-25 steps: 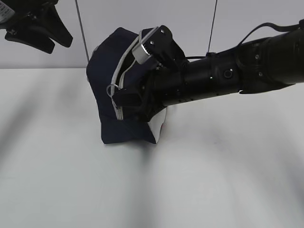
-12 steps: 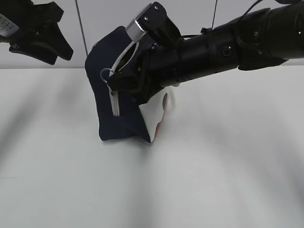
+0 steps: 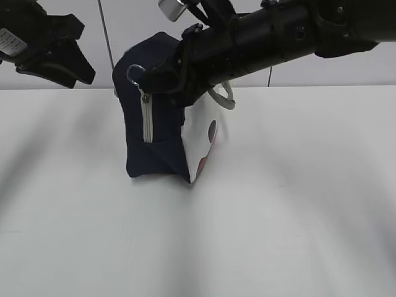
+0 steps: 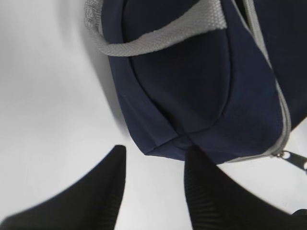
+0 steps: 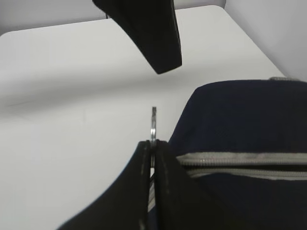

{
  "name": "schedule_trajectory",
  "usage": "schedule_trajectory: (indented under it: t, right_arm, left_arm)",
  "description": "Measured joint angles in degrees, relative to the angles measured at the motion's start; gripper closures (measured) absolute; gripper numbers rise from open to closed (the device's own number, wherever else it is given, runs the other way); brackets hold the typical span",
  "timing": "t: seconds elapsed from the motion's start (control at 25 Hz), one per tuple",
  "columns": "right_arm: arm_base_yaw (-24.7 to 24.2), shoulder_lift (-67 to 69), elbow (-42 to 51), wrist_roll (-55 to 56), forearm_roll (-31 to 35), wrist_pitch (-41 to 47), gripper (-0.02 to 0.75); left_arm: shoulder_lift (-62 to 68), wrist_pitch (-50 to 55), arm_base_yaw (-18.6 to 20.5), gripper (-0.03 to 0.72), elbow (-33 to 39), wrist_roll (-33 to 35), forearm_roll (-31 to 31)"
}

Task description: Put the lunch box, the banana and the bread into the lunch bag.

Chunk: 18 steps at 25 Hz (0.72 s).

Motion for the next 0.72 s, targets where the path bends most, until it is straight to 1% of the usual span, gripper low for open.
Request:
schedule_trajectory:
  t: [0.12,0.24,0.4,0.6,0.72]
  right_arm:
    - [-0.09,0.00,-1.18,1.89,-0.06,0.83,0.754]
    - [-0.09,0.00,-1.80,3.57,-0.06,3.15,0.754]
    - [-0.09,0.00,-1.92,5.12,-0.06,5.01,0.754]
    - [-0.09,0.00,-1.92,5.77,-0.06,6.05,0.754]
    - [-0.09,0.00,-2.03,6.07,-0.06,6.96,0.754]
  left_arm:
    - [0.00,-1.83,0.00,0.388,1.16,0.79,-0.26]
    - [0.00,-3.96,0.00,0.388,4.00,2.10,-0.81]
    - [0.00,-7.02,0.00,0.388,7.47,6.01,-3.22]
    - [0.00,-9.71,0.00,0.390,9.36,11.46,-6.83]
    - [0.00,-10.25,0.00,0.390,10.08,13.67,-7.60]
